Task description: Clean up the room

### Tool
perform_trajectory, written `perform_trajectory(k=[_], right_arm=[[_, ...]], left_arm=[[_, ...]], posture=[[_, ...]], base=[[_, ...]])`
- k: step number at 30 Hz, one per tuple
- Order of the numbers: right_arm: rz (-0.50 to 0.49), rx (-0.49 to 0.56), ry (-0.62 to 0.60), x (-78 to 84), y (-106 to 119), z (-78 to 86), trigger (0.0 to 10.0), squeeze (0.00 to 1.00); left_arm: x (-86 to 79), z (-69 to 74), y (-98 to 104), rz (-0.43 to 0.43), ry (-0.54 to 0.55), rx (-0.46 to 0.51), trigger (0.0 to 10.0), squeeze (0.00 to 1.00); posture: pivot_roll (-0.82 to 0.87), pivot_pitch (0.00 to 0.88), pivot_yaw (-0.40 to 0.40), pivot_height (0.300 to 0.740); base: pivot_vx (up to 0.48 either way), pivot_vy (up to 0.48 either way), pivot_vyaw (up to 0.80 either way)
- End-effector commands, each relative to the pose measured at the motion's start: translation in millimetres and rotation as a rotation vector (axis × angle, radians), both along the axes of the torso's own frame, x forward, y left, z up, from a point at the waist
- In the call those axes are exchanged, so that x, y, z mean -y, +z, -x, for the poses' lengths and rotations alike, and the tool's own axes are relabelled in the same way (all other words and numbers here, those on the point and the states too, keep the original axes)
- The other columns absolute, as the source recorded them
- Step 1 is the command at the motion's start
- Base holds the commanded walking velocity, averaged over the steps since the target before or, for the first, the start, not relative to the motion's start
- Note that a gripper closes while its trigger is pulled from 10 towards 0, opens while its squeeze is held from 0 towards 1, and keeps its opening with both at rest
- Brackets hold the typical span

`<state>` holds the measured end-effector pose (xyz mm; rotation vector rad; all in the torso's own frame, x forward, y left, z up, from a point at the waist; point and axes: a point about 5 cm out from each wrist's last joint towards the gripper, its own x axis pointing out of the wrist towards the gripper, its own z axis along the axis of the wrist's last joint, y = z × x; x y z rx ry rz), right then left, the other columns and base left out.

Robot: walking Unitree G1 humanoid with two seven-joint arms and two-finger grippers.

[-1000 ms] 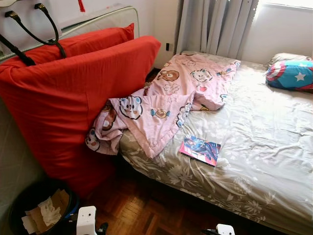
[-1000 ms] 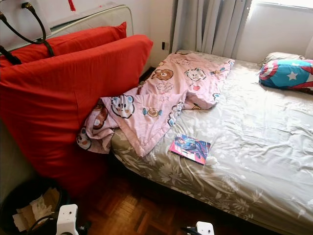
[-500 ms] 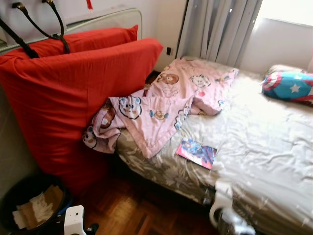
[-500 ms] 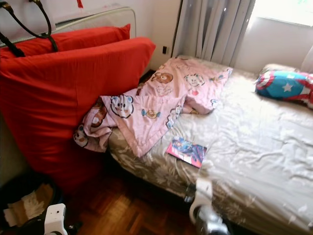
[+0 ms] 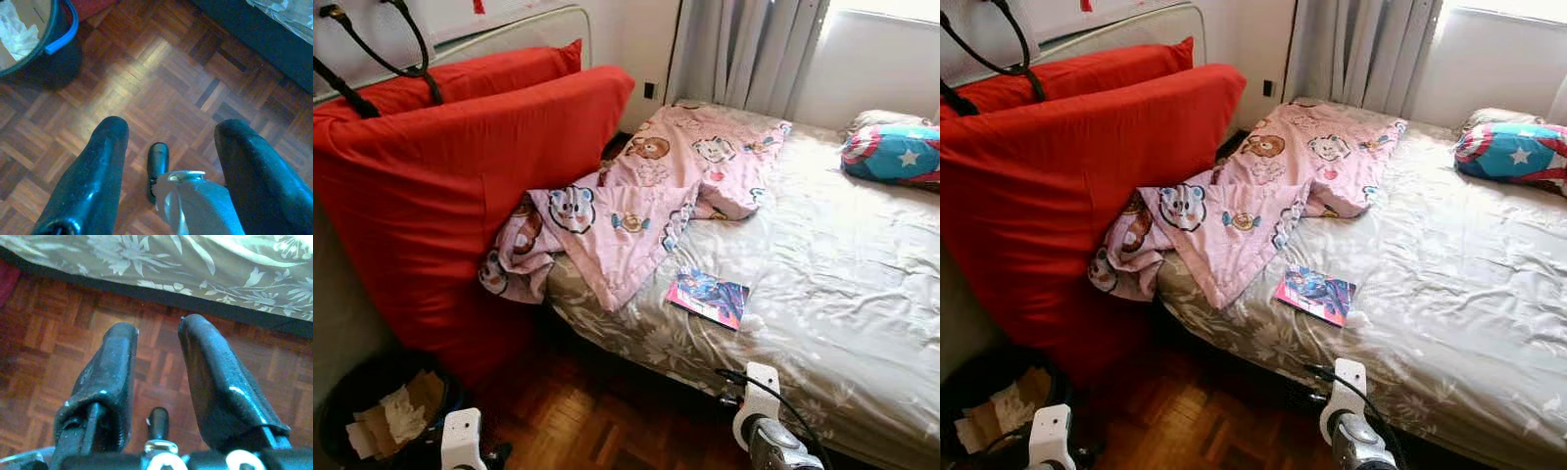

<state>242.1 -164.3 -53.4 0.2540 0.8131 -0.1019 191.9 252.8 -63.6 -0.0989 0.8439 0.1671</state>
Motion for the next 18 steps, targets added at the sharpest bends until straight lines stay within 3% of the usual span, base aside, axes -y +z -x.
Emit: perform_trajectory(k=[1,10,15,18], right_arm=[[-0.006,0.004,-0.032,-0.5,-1.1,1.8,10.0,0.00],[-0.007,-0.006,-0.073,-8.3,-6.0,9.0,10.0,0.00],[0.087,0.102,-0.047,-0.9,-1.9,8.9,10.0,0.00],[0.085,0.148,-0.081,1.9,-0.9,11.1,10.0,0.00]], left_arm=[[-4.8,5.4,-1.2,-0.024,-0.025,-0.021,10.0,0.00],[-14.5,12.7,-1.1,-0.060,-0.051,-0.034,10.0,0.00],[-14.1,20.2,-4.4,-0.065,-0.014,-0.028,10.0,0.00],[-12.9,24.7,-6.9,-0.060,0.002,-0.034,10.0,0.00]], posture=[[0.06,0.000,-0.028,0.740],[0.02,0.000,0.011,0.740],[0.03,0.000,-0.020,0.740],[0.03,0.000,-0.032,0.740]], base=[[0.000,0.000,0.00],[0.000,0.000,0.00],[0.000,0.000,0.00],[0.000,0.000,0.00]])
